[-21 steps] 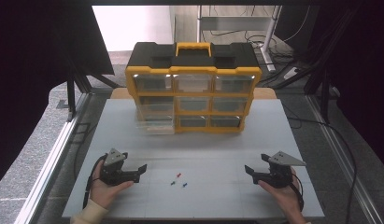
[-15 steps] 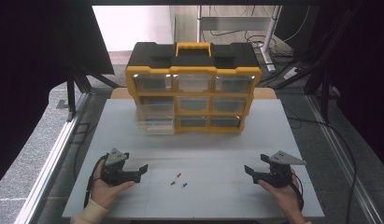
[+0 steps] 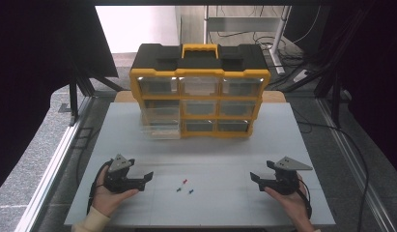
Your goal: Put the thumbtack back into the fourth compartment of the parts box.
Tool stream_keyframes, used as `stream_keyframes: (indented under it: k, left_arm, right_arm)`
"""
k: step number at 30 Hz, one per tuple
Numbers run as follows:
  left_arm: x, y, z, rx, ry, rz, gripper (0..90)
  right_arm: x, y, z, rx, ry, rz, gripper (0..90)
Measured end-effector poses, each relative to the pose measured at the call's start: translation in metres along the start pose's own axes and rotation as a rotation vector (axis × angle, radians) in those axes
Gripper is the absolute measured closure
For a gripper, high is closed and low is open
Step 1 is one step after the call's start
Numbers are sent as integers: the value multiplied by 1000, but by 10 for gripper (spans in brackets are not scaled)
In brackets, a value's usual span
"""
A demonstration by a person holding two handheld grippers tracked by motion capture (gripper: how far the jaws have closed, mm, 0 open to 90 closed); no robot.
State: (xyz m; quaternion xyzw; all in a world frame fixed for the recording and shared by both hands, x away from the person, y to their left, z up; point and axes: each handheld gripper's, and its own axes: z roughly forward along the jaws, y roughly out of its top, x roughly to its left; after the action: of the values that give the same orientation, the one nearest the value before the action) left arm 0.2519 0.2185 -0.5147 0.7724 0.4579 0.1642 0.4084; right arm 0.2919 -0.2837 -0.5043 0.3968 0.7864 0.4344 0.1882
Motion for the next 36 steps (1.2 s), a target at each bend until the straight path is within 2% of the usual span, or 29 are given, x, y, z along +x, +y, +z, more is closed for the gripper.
stream_keyframes:
  k: [9, 18, 24, 32, 36]
  left_arm:
    - [-4, 7, -1, 8, -38, 17, 127]
    - [-12, 15, 0, 39, -58, 33, 135]
    - [-21, 23, 3, 73, -89, 48, 138]
    - [-39, 33, 13, 134, -149, 107, 141]
    - [-43, 36, 16, 150, -166, 121, 141]
  right_arm:
    - [1, -1, -1, 6, -10, 5, 180]
    - [-2, -4, -1, 14, -2, 10, 180]
    - [-1, -4, 0, 18, 0, 6, 180]
    - [-1, -4, 1, 31, 0, 0, 179]
    - [-1, -5, 1, 36, -3, -2, 179]
